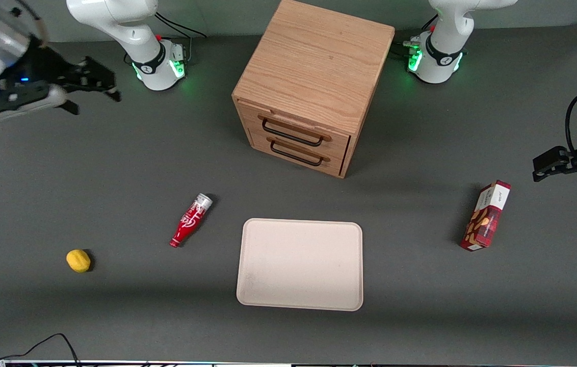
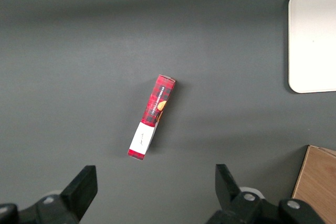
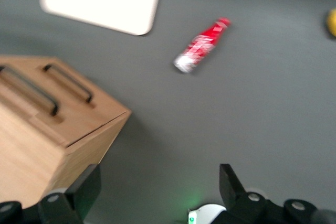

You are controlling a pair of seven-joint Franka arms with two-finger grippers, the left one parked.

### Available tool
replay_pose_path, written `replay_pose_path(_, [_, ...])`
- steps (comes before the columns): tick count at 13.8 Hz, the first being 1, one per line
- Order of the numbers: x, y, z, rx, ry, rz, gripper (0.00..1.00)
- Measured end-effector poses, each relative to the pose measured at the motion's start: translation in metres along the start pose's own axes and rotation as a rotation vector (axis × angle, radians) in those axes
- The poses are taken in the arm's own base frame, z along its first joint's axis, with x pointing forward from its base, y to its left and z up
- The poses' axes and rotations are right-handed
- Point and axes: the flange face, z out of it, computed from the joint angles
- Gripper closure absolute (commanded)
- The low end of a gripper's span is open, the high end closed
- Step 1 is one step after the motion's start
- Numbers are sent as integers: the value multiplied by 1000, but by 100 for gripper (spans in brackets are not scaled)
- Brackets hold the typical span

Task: Open upper drawer
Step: 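Move the right gripper to the upper drawer's black handle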

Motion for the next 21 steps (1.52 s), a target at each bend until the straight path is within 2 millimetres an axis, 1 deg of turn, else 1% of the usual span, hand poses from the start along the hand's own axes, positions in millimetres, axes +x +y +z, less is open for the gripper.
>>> replay_pose_path(2, [12, -34, 12, 69, -18, -103, 0])
replay_pose_path(4, [31, -73, 33, 112, -24, -187, 0])
replay_pose_path(6, [57, -112, 63, 153, 0, -258, 0])
replay_pose_path(7, [69, -128, 80, 177, -5, -295, 0])
replay_pose_path(8, [81, -137, 98, 202, -18, -347, 0])
replay_pose_path(9, [93, -142, 117, 227, -35, -407, 0])
replay_pose_path(11, [115, -141, 153, 270, -62, -487, 0])
replay_pose_path(13, [130, -145, 186, 293, -74, -553, 0])
replay_pose_path(14, [136, -152, 203, 296, -77, -580, 0])
replay_pose_path(16, [142, -169, 237, 305, -91, -608, 0])
replay_pose_path(18, [145, -180, 266, 306, -117, -625, 0])
replay_pose_path(19, [145, -185, 277, 309, -131, -632, 0])
replay_pose_path(21, [139, -196, 289, 313, -153, -652, 0])
